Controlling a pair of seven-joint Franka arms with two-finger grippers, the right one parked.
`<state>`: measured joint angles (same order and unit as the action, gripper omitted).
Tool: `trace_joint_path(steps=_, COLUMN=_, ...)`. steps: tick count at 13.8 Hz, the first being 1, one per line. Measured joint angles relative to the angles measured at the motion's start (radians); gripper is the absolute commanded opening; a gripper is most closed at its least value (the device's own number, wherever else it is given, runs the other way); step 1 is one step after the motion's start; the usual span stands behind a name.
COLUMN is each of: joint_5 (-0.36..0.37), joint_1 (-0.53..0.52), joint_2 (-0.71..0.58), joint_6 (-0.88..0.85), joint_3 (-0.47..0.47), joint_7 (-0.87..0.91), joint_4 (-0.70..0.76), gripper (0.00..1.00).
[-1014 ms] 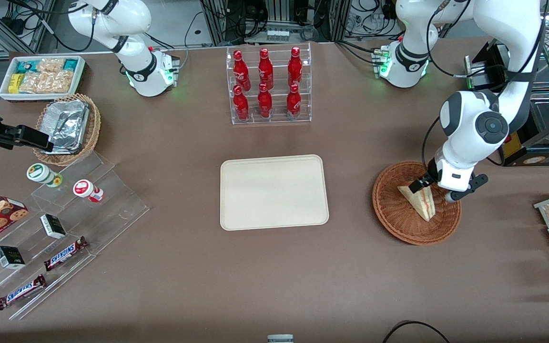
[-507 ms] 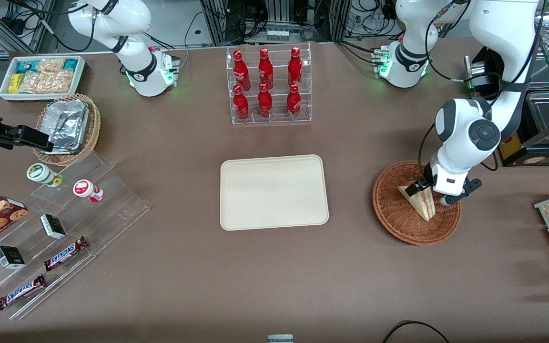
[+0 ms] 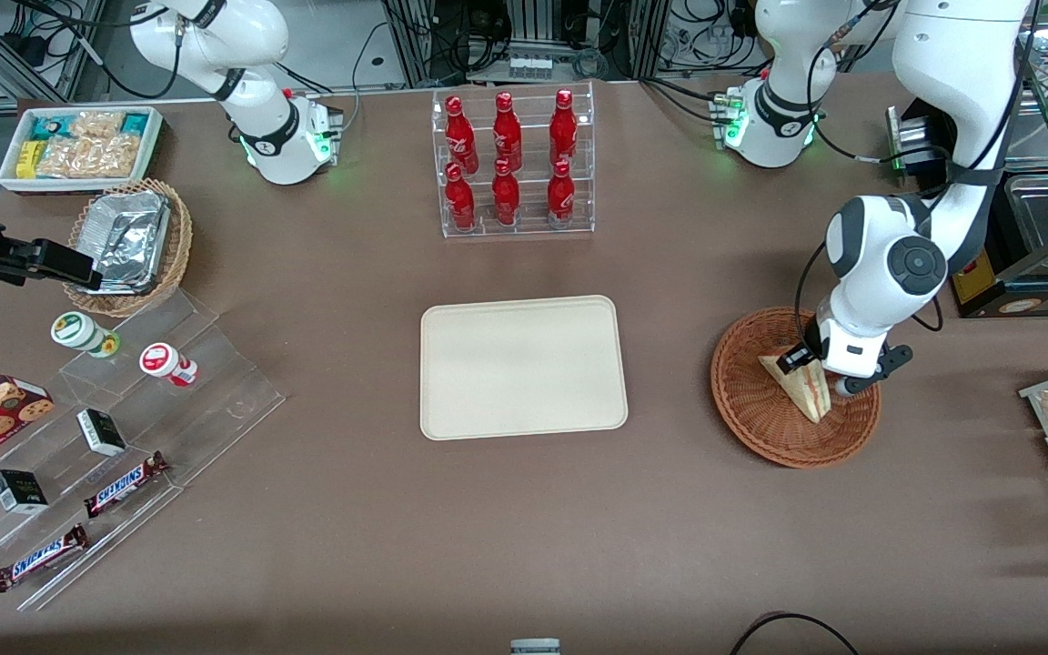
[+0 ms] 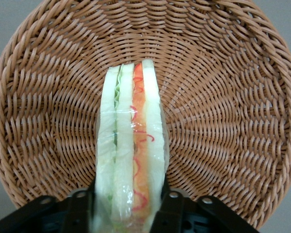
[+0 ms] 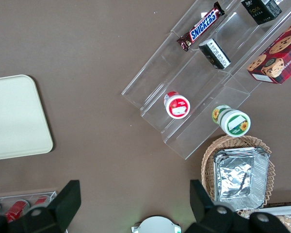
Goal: Place sandwich from basket to tray
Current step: 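Lower the left gripper and close it on the sandwich's upright edge, then lift the sandwich and carry it with the left gripper over the cream tray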
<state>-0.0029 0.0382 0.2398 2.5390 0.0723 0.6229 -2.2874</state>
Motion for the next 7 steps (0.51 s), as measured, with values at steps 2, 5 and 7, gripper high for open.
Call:
trace_joint_path(steps=2, joint_5=0.001, joint_1=0.0, joint_2=-0.005, joint_6=-0.025, joint_3=0.0, joint_7=-0.004, joint_4=0.007, gripper=0.0)
trace_joint_path(steps=5, joint_5=0.002, joint_1=0.001, joint_2=-0.028, joint_6=-0.161, joint_3=0.004, joint_7=-0.072, joint_4=0.066, gripper=0.0)
trace_joint_path(steps=7, joint_5=0.003, joint_1=0.002, joint_2=-0.039, joint_6=-0.292, joint_3=0.011, joint_7=-0.139, joint_4=0.146, gripper=0.0)
